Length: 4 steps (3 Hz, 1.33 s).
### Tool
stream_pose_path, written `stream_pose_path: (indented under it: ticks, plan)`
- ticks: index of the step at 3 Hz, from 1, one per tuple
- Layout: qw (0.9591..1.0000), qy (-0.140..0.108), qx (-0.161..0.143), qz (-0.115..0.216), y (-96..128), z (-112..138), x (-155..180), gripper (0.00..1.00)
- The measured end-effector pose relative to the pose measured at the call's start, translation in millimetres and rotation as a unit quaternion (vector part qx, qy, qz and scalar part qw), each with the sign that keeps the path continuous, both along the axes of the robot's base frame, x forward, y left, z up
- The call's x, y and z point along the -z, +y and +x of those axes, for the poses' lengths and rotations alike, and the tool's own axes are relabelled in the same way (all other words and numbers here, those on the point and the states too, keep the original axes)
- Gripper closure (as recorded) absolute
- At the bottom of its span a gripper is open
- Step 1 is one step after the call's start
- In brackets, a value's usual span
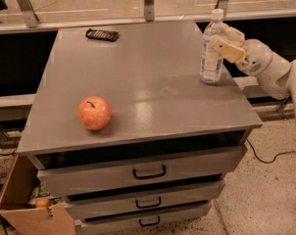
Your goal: Place blue plastic bottle upright
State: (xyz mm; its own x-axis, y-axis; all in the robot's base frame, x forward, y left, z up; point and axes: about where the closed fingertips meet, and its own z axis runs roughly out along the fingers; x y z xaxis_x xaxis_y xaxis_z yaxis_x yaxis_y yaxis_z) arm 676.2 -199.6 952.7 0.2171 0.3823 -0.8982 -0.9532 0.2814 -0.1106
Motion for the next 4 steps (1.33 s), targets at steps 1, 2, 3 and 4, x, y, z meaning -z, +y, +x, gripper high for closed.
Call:
stream_pose_path:
  ticks: [1, 2, 3, 4]
  plan:
    - [1.0000, 0.000, 0.000, 0.000, -0.2, 0.1, -2.0, 0.82]
    - [1.0000, 0.001, 0.000, 0.001, -0.3, 0.1, -3.6, 0.58]
    - [1.0000, 0.001, 0.000, 0.001, -0.3, 0.1, -4.0, 0.35]
    - [1.0000, 0.001, 0.000, 0.001, -0.4, 0.1, -4.0, 0.12]
